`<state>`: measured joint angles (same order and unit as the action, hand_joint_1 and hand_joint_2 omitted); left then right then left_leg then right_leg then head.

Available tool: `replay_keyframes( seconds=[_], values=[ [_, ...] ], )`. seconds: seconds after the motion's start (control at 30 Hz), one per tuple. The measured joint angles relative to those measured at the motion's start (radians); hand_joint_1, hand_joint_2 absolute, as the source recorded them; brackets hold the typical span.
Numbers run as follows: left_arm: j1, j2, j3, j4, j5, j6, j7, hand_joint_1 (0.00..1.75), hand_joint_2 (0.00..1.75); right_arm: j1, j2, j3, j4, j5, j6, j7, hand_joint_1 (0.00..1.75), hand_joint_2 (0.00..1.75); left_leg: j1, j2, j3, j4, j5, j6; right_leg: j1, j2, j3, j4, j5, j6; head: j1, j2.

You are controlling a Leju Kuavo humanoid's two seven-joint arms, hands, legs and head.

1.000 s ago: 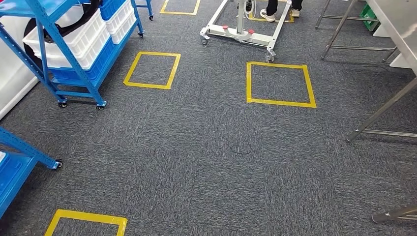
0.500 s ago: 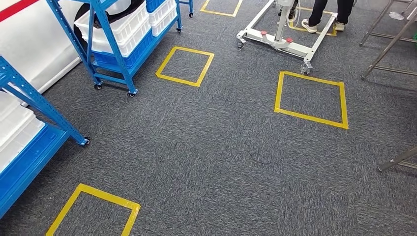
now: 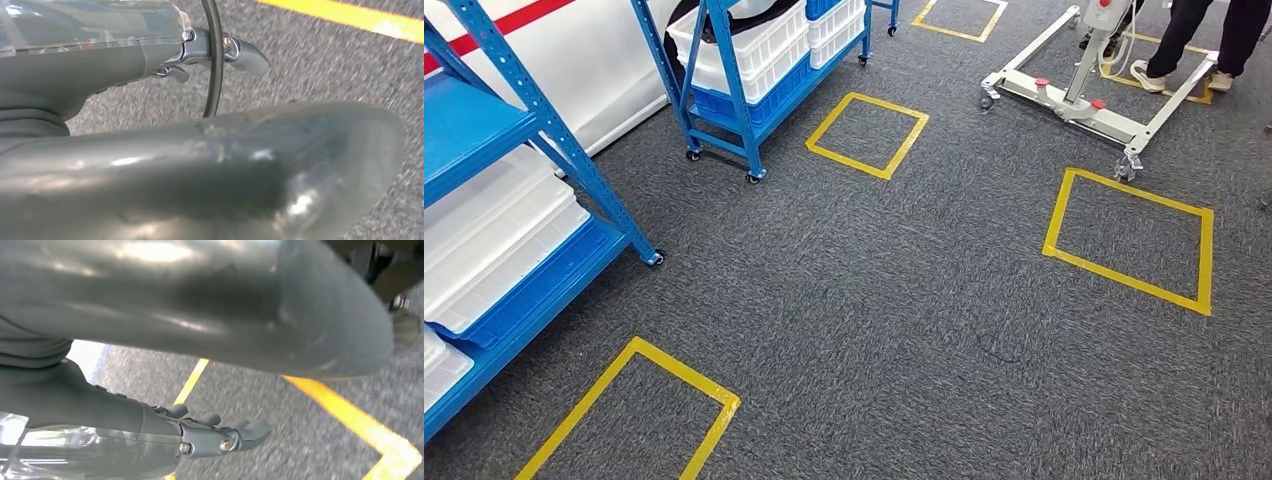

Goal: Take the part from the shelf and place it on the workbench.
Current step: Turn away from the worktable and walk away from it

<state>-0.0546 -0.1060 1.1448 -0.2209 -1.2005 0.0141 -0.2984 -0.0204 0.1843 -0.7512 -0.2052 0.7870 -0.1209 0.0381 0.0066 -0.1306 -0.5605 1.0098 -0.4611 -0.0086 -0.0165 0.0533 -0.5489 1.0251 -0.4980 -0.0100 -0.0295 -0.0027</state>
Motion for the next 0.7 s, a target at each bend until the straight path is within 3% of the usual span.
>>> replay_keyframes(
  seconds=[0.07,0.13,0.2,0.23,0.27,0.3,0.37,0.43,0.5,0.53,0.6,0.63,0.7],
  values=[
    [0.003,0.000,0.000,0.000,0.000,0.000,0.000,0.00,0.00,0.000,0.000,0.000,0.000,0.000,0.005,0.000,0.00,0.00,0.000,0.036,-0.014,0.032,-0.022,-0.010,-0.002,-0.025,0.007,-0.012,0.005,-0.014,0.000,0.000],
    [0.000,0.000,0.000,0.000,0.000,0.000,0.000,0.00,0.00,0.003,0.000,0.000,0.000,0.000,0.008,-0.001,0.00,0.00,0.001,0.095,-0.066,0.141,-0.083,-0.018,0.000,-0.053,0.011,-0.018,0.005,-0.024,0.000,0.000],
    [-0.002,0.001,0.000,0.000,0.000,0.000,0.000,0.00,0.00,0.006,0.000,0.000,0.000,0.000,0.009,-0.001,0.00,0.00,0.004,0.117,-0.127,0.262,-0.131,-0.025,0.003,-0.083,0.012,-0.017,0.001,-0.027,0.000,0.000],
    [-0.001,0.001,0.000,0.000,0.000,0.000,0.000,0.00,0.00,0.006,0.000,0.000,0.000,0.000,0.009,-0.001,0.00,0.00,0.005,0.121,-0.136,0.281,-0.128,-0.027,0.004,-0.097,0.013,-0.017,-0.001,-0.027,0.000,0.000],
    [0.001,0.001,0.000,0.000,0.000,0.000,0.000,0.00,0.00,0.006,0.000,0.000,0.000,0.000,0.010,-0.001,0.00,0.00,0.006,0.126,-0.125,0.259,-0.107,-0.028,0.004,-0.110,0.016,-0.017,-0.004,-0.025,0.000,0.000],
    [0.002,0.001,0.000,0.000,0.000,0.000,0.001,0.00,0.00,0.005,0.000,0.000,0.000,0.000,0.011,-0.001,0.00,0.00,0.006,0.136,-0.095,0.202,-0.072,-0.028,0.004,-0.123,0.020,-0.017,-0.007,-0.023,0.000,0.000],
    [0.001,0.002,0.000,0.000,0.000,0.000,0.001,0.00,0.00,0.005,0.000,0.000,0.000,0.001,0.012,-0.001,0.00,0.00,0.003,0.177,-0.025,0.067,-0.015,-0.021,0.007,-0.145,0.030,-0.015,-0.016,-0.015,0.000,0.000],
    [-0.001,0.002,0.000,0.000,0.000,0.000,0.001,0.00,0.00,0.004,0.000,0.000,0.000,0.001,0.013,-0.001,0.00,0.00,-0.004,0.198,0.002,0.009,-0.001,-0.007,0.012,-0.165,0.037,-0.013,-0.023,-0.004,0.000,0.000],
    [0.001,0.003,0.000,0.000,0.000,0.000,0.001,0.00,0.00,-0.001,0.000,0.000,0.000,0.002,0.014,-0.001,0.00,0.00,-0.006,0.176,0.002,0.005,0.001,0.008,0.013,-0.183,0.043,-0.014,-0.027,0.006,0.000,0.000],
    [0.003,0.003,0.000,0.000,0.000,0.000,0.001,0.00,0.00,-0.004,0.000,0.000,0.000,0.003,0.014,-0.001,0.00,0.00,-0.005,0.166,0.004,0.001,0.003,0.015,0.011,-0.175,0.045,-0.009,-0.034,0.012,0.000,0.000],
    [0.003,0.004,0.000,0.000,0.000,0.000,0.001,0.00,0.00,-0.003,0.000,0.000,0.000,0.003,0.014,-0.002,0.00,0.00,-0.002,0.146,0.008,-0.007,0.009,0.029,0.005,-0.124,0.022,0.051,-0.076,0.020,0.000,0.000],
    [0.001,0.003,0.000,0.000,0.000,0.000,0.001,0.00,0.00,-0.002,0.000,0.000,0.000,0.003,0.014,-0.002,0.00,0.00,-0.001,0.135,0.006,-0.008,0.011,0.034,0.003,-0.091,-0.006,0.113,-0.109,0.022,0.000,0.000],
    [-0.002,0.004,0.000,0.000,0.000,0.000,0.002,0.00,0.00,0.001,0.000,0.000,0.000,0.003,0.014,-0.002,0.00,0.00,-0.002,0.110,0.003,-0.007,0.013,0.037,0.003,-0.062,-0.076,0.242,-0.158,0.022,0.000,0.000]
  ],
)
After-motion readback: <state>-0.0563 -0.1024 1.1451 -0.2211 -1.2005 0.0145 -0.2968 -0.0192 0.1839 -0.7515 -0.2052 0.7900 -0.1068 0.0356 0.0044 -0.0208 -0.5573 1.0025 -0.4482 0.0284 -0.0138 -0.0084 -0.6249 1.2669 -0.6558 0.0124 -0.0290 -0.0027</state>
